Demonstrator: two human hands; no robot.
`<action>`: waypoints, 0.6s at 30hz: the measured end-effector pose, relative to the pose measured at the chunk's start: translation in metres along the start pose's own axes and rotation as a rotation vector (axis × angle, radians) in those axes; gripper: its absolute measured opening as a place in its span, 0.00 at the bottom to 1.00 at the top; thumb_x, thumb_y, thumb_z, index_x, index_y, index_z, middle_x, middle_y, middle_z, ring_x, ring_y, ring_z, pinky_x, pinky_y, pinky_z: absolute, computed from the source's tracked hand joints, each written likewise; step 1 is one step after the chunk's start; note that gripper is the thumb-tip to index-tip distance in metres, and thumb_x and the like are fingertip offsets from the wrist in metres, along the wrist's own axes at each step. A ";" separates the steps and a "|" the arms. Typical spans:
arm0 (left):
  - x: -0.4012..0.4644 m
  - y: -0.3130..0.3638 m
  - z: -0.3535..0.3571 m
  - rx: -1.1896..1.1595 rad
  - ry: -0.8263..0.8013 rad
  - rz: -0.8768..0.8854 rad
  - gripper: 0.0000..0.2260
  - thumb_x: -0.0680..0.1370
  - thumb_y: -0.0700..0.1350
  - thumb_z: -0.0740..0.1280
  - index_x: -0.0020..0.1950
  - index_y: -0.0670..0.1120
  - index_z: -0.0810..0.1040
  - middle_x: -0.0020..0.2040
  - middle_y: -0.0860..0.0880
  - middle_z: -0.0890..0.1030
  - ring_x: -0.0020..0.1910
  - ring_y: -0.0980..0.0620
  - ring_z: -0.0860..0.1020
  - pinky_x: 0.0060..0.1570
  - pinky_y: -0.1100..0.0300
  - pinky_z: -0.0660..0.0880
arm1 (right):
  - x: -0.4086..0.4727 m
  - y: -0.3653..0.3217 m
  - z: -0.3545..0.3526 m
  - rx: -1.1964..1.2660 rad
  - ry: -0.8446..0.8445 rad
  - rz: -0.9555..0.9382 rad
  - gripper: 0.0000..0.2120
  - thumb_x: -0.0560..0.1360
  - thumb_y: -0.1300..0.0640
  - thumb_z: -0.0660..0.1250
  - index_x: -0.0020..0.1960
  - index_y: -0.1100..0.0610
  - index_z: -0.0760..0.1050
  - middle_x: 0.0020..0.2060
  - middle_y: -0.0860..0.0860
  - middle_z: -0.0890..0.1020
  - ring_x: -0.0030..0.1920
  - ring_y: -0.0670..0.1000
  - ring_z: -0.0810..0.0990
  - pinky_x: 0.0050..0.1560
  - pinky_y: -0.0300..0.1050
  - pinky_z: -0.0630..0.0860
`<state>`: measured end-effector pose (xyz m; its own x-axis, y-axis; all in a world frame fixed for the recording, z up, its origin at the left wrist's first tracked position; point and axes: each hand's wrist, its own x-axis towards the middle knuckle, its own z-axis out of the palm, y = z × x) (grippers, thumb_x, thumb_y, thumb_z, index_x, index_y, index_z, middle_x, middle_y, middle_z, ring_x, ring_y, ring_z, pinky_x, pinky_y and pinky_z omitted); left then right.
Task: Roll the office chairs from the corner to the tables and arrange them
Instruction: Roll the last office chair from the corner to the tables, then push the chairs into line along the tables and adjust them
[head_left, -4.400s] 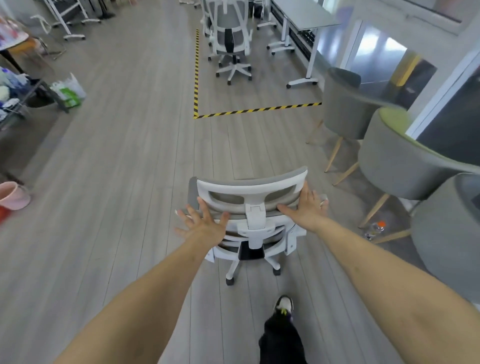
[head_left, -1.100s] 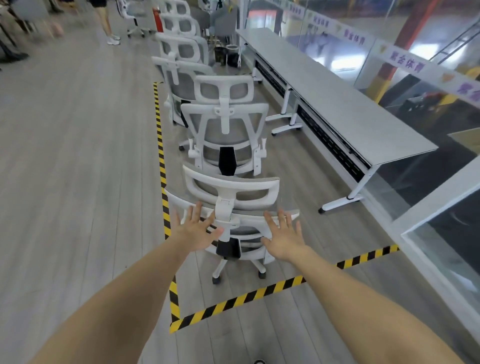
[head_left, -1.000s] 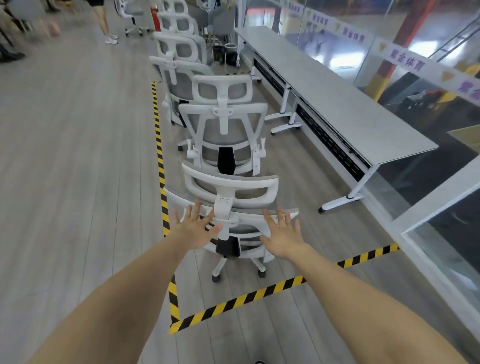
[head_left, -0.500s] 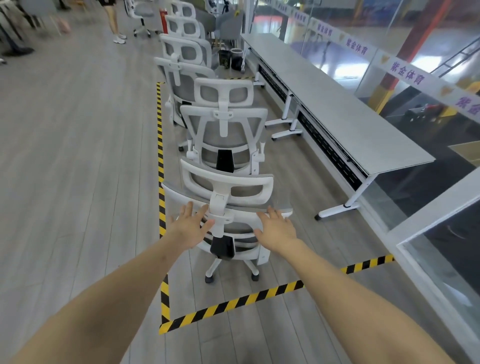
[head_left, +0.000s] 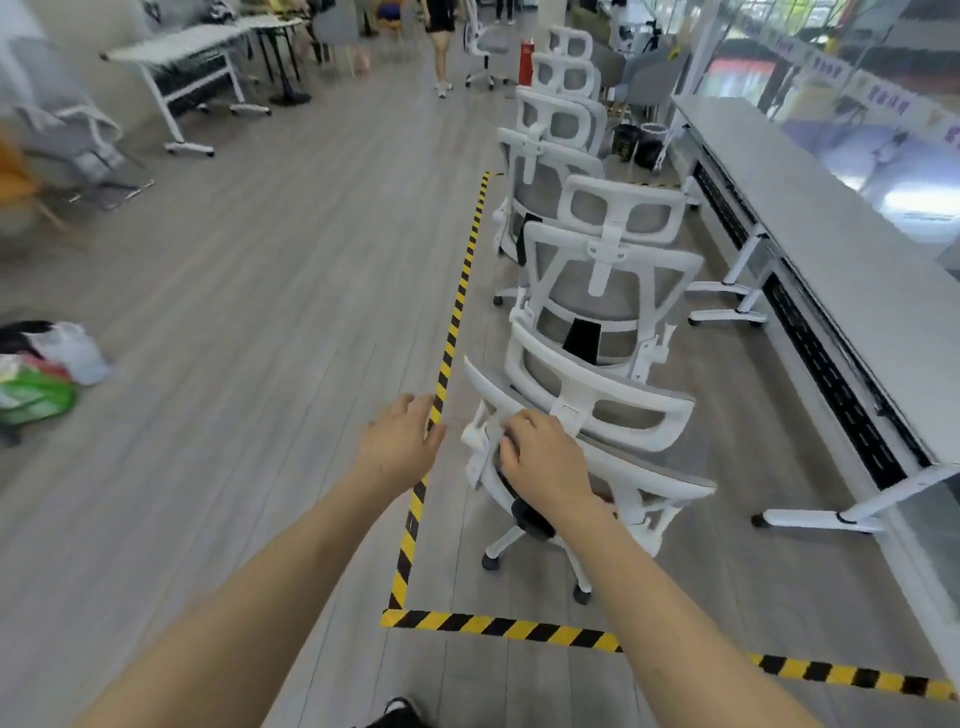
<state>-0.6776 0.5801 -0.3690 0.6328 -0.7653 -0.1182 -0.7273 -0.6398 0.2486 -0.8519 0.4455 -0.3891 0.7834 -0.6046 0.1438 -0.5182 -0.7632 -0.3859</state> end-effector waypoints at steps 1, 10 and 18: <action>0.002 -0.012 -0.005 0.013 0.011 -0.012 0.24 0.86 0.58 0.53 0.81 0.52 0.62 0.78 0.48 0.66 0.73 0.44 0.70 0.68 0.45 0.69 | 0.013 -0.009 0.006 0.014 0.006 -0.020 0.13 0.84 0.51 0.59 0.62 0.53 0.79 0.60 0.49 0.79 0.58 0.53 0.76 0.51 0.50 0.78; 0.101 -0.150 -0.039 0.028 0.095 -0.119 0.24 0.86 0.58 0.52 0.79 0.49 0.64 0.77 0.49 0.69 0.74 0.46 0.70 0.66 0.44 0.71 | 0.176 -0.092 0.078 -0.002 -0.036 -0.110 0.15 0.84 0.50 0.58 0.65 0.52 0.79 0.61 0.47 0.79 0.61 0.50 0.76 0.58 0.47 0.76; 0.244 -0.252 -0.104 0.019 0.037 -0.118 0.26 0.84 0.62 0.54 0.78 0.50 0.66 0.76 0.47 0.69 0.71 0.42 0.71 0.66 0.42 0.72 | 0.349 -0.164 0.095 -0.084 -0.152 0.021 0.19 0.85 0.46 0.55 0.71 0.49 0.74 0.68 0.48 0.76 0.68 0.51 0.72 0.56 0.50 0.75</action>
<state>-0.3126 0.5624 -0.3602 0.7233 -0.6817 -0.1100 -0.6518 -0.7267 0.2168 -0.4609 0.3811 -0.3618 0.8116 -0.5842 -0.0053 -0.5569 -0.7709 -0.3092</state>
